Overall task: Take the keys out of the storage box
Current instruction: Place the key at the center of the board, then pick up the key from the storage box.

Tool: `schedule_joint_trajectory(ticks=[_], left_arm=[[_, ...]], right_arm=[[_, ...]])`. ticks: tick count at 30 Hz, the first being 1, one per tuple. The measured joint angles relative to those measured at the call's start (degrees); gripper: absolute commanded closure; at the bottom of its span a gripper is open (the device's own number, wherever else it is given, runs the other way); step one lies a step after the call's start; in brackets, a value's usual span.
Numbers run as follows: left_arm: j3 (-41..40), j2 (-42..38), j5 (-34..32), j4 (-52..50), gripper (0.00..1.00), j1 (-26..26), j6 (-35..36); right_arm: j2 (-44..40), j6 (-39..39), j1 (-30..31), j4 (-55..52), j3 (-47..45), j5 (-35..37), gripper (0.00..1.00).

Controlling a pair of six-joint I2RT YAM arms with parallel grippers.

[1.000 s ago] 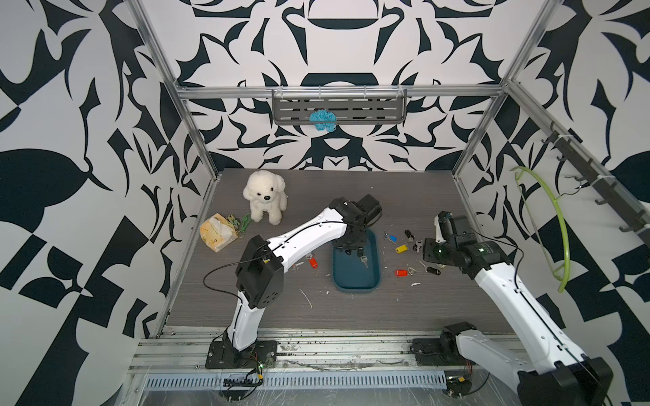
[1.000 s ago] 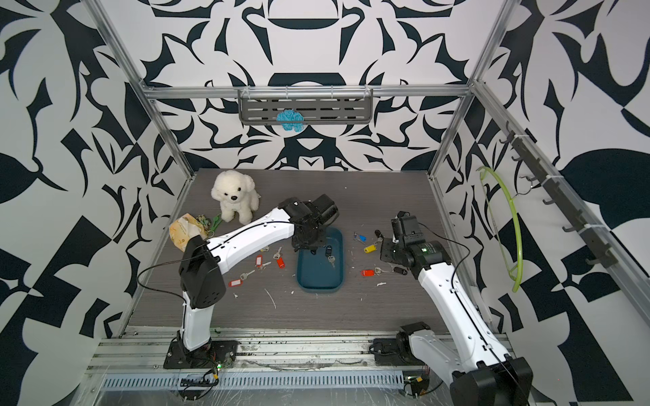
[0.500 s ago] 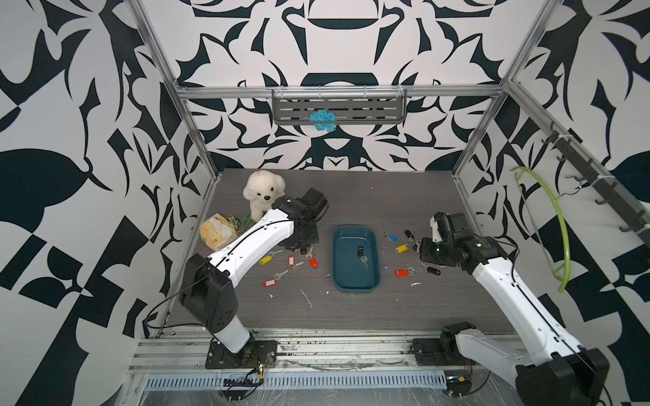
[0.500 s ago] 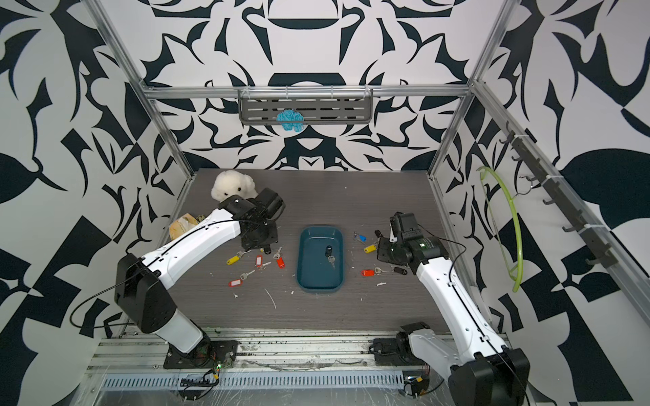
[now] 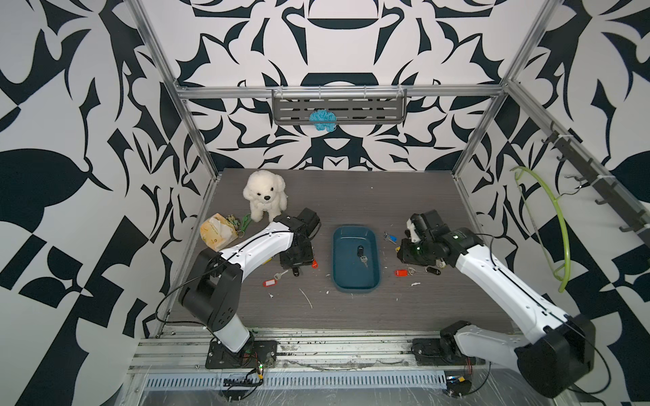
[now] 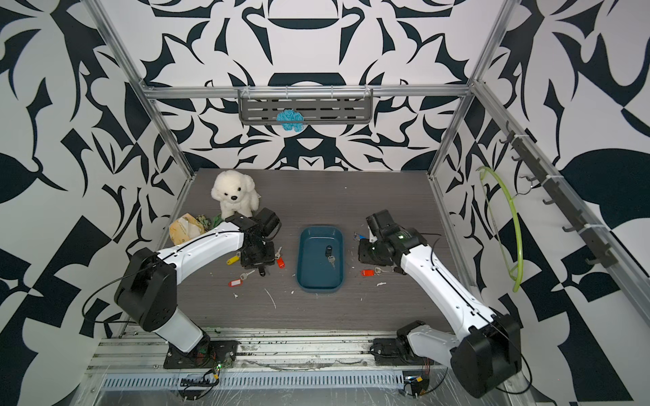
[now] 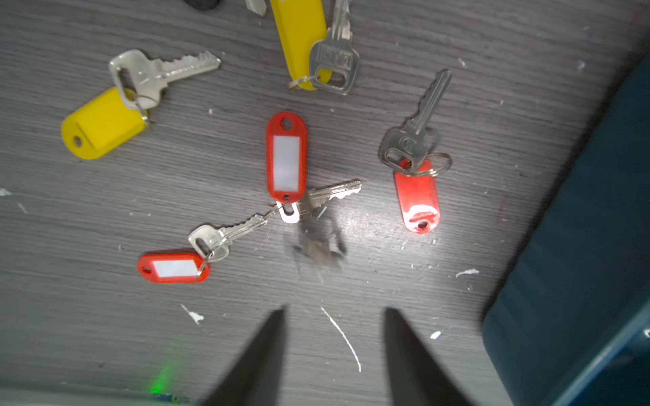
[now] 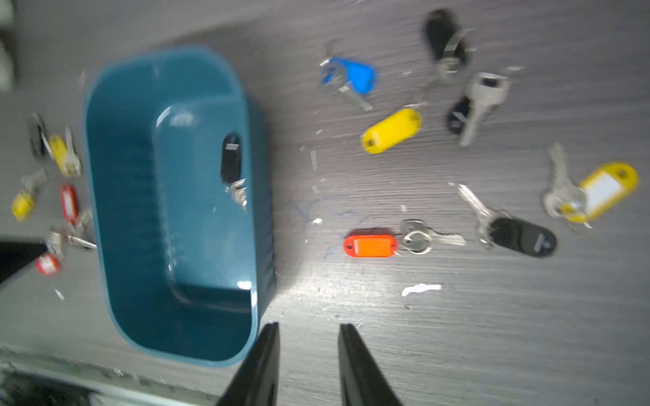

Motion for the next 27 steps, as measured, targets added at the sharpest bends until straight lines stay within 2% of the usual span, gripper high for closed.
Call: schedule_joint_trajectory(ticks=[2, 3, 6, 11, 17, 23, 27], left_arm=[[-0.4, -0.2, -0.3, 0.7, 0.29, 0.0, 0.1], [-0.6, -0.3, -0.4, 0.8, 0.22, 0.0, 0.2], [-1.0, -1.2, -1.1, 1.0, 0.19, 0.1, 0.4], [-1.9, -4.7, -3.2, 1.4, 0.18, 0.1, 0.3], [-7.3, -16.4, -6.5, 5.3, 0.19, 0.1, 0.1], [-13.7, -30.0, -8.4, 9.8, 0.19, 0.1, -0.2], [-15.9, -32.1, -9.3, 10.4, 0.18, 0.1, -0.2]], right_arm=[[1.8, 0.9, 2.5, 0.5, 0.6, 0.1, 0.56], [2.6, 1.4, 3.4, 0.7, 0.9, 0.2, 0.56], [5.0, 2.5, 5.1, 1.2, 2.8, 0.7, 0.55], [10.7, 4.3, 9.5, 2.0, 9.2, 2.7, 0.57], [18.4, 7.2, 14.3, 6.5, 12.7, 3.7, 0.58], [27.1, 8.0, 15.5, 10.4, 12.7, 3.2, 0.55], [33.7, 6.1, 15.3, 9.9, 15.4, 3.2, 0.54]])
